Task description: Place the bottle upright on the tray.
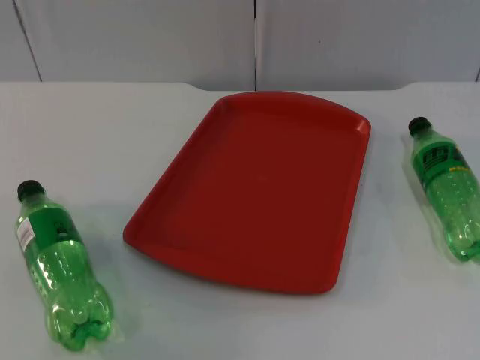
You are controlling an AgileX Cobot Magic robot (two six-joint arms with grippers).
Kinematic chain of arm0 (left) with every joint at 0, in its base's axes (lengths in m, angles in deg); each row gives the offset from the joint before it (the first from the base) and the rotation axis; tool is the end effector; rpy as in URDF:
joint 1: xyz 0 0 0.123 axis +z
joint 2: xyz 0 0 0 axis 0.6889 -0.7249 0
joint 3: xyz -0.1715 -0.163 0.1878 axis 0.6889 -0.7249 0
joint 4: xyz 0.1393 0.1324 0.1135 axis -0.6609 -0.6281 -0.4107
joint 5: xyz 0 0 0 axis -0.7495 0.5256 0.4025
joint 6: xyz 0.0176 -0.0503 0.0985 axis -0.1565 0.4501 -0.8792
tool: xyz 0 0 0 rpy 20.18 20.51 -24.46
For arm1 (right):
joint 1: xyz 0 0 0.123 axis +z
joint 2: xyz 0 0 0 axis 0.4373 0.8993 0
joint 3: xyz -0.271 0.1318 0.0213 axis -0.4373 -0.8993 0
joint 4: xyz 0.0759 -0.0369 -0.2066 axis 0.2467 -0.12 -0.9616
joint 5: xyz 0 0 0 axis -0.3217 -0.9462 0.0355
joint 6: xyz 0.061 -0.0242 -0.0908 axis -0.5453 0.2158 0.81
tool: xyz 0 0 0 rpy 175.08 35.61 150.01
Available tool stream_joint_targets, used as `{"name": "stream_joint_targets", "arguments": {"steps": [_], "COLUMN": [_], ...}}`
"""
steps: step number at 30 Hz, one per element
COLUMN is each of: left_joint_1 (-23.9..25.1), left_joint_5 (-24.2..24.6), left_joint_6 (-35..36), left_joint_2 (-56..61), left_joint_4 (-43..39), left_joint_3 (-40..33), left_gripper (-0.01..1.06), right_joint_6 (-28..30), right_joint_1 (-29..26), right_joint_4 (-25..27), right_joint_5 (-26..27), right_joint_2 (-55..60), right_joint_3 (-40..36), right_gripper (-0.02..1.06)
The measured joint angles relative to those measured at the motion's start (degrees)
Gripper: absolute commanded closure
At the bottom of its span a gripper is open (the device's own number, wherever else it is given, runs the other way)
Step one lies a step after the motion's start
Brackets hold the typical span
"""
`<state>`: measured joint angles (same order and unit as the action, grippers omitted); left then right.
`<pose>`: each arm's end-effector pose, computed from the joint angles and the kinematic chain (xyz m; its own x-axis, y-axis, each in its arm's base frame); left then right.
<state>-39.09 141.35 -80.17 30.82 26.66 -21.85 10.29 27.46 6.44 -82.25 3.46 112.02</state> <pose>-0.0289 -0.0030 0.2514 -0.4777 -0.0325 -0.8779 -0.0690 0.9976 0.0006 -0.0313 -0.0026 0.2561 -0.4646 -0.0205 -0.8853 -0.0169 0.9998 -0.0143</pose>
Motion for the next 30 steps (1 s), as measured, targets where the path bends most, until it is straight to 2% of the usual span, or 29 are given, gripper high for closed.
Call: {"name": "stream_joint_targets", "arguments": {"steps": [7,17,23,30], "left_joint_1": [0.0,0.0,0.0,0.0], "left_joint_5": [2.43,3.31,3.31,0.84], "left_joint_6": [0.0,1.96,3.48,3.83], "left_joint_2": [-2.76,-8.9,-12.61,-18.7], "left_joint_4": [1.49,2.73,3.27,7.07], "left_joint_3": [1.99,4.81,5.01,5.05], "left_gripper": [0.0,0.0,0.0,0.0], "right_joint_6": [0.0,0.0,0.0,0.0], "right_joint_1": [0.0,0.0,0.0,0.0], "right_joint_4": [0.0,0.0,0.0,0.0], "right_joint_5": [0.0,0.0,0.0,0.0], "right_joint_2": [0.0,0.0,0.0,0.0], "right_joint_3": [0.0,0.0,0.0,0.0], "right_gripper": [-0.01,-0.01,-0.01,-0.01]}}
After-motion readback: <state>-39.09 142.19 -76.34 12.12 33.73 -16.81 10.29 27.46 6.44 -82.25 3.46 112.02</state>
